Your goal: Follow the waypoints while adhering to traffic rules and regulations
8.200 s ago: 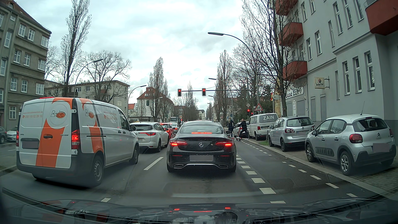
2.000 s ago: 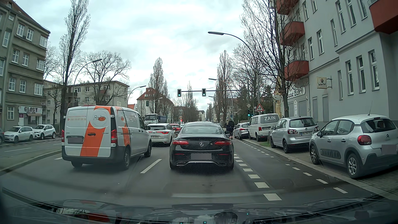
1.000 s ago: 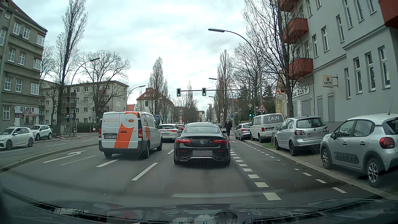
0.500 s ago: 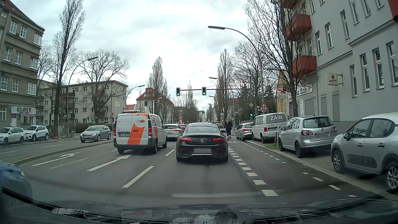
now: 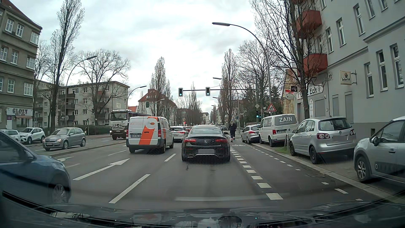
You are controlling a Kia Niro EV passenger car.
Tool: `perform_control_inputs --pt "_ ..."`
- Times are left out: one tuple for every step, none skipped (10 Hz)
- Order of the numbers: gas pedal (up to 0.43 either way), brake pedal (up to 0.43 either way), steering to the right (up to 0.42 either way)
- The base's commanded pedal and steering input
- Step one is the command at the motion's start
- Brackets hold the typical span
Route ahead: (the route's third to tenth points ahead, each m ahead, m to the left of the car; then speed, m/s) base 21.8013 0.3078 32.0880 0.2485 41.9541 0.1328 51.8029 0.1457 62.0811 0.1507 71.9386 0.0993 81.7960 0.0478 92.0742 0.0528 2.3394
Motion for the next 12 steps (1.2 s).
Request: perform_control_inputs --pt "0.118 0.012 -0.005" --pt "0.118 0.012 -0.004" --pt "0.118 0.012 -0.004" --pt "0.118 0.012 -0.004" --pt "0.118 0.012 -0.004" --pt "0.118 0.012 0.000" --pt "0.118 0.018 0.003" --pt "0.130 0.018 0.004" --pt "0.130 0.012 0.004" --pt "0.130 0.012 0.004" --pt "0.130 0.018 0.003" --pt "0.130 0.018 0.000"
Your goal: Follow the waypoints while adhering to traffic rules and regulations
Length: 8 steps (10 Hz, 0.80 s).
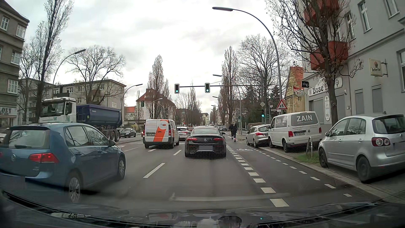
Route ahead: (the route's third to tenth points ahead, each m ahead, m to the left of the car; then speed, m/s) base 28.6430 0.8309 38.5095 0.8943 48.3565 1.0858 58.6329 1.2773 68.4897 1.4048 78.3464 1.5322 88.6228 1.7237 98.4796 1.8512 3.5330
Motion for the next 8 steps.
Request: perform_control_inputs --pt "0.130 0.012 0.000" --pt "0.130 0.018 0.000" --pt "0.130 0.018 -0.001" --pt "0.130 0.012 -0.005" --pt "0.130 0.012 -0.005" --pt "0.130 0.018 -0.005" --pt "0.130 0.018 -0.004" --pt "0.130 0.012 -0.001"
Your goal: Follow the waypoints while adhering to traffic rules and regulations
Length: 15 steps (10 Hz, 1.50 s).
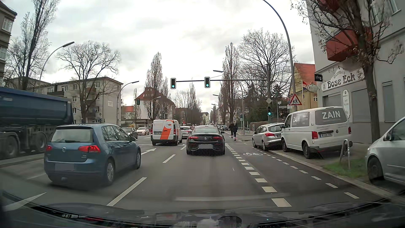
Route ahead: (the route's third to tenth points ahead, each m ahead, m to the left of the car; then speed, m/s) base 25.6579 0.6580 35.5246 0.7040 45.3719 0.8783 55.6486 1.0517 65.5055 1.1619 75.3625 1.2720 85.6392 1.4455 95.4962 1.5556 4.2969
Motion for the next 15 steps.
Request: perform_control_inputs --pt "0.130 0.012 0.000" --pt "0.130 0.012 0.000" --pt "0.130 0.012 0.000" --pt "0.130 0.012 0.000" --pt "0.130 0.018 0.000" --pt "0.130 0.012 0.000" --pt "0.130 0.012 0.000" --pt "0.118 0.012 0.000" --pt "0.118 0.012 0.001" --pt "0.118 0.012 0.000" --pt "0.118 0.012 0.000" --pt "0.118 0.012 0.000" --pt "0.118 0.012 0.000" --pt "0.118 0.012 0.000" --pt "0.118 0.012 0.000"
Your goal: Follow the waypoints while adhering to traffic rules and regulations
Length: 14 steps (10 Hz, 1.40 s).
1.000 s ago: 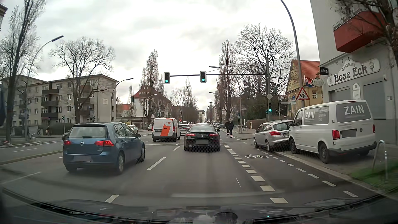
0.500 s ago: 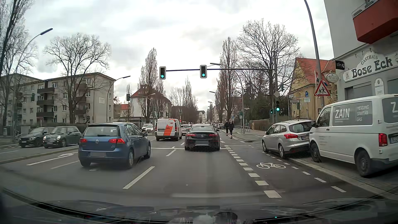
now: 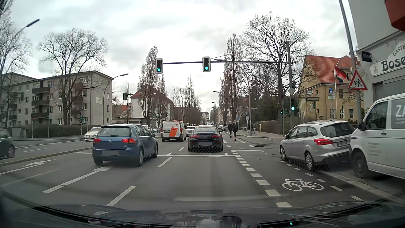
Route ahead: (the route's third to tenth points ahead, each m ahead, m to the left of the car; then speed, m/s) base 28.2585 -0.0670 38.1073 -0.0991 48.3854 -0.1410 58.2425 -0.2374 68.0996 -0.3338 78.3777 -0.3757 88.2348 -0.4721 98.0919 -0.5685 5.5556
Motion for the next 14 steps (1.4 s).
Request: perform_control_inputs --pt "0.118 0.012 -0.001" --pt "0.118 0.012 -0.002" --pt "0.118 0.012 -0.002" --pt "0.098 0.012 -0.001" --pt "0.098 0.012 -0.001" --pt "0.098 0.012 -0.001" --pt "0.098 0.012 -0.001" --pt "0.110 0.018 -0.001" --pt "0.110 0.012 -0.001" --pt "0.110 0.012 -0.001" --pt "0.110 0.012 -0.001" --pt "0.110 0.018 -0.001" --pt "0.110 0.018 -0.001" --pt "0.110 0.018 -0.001"
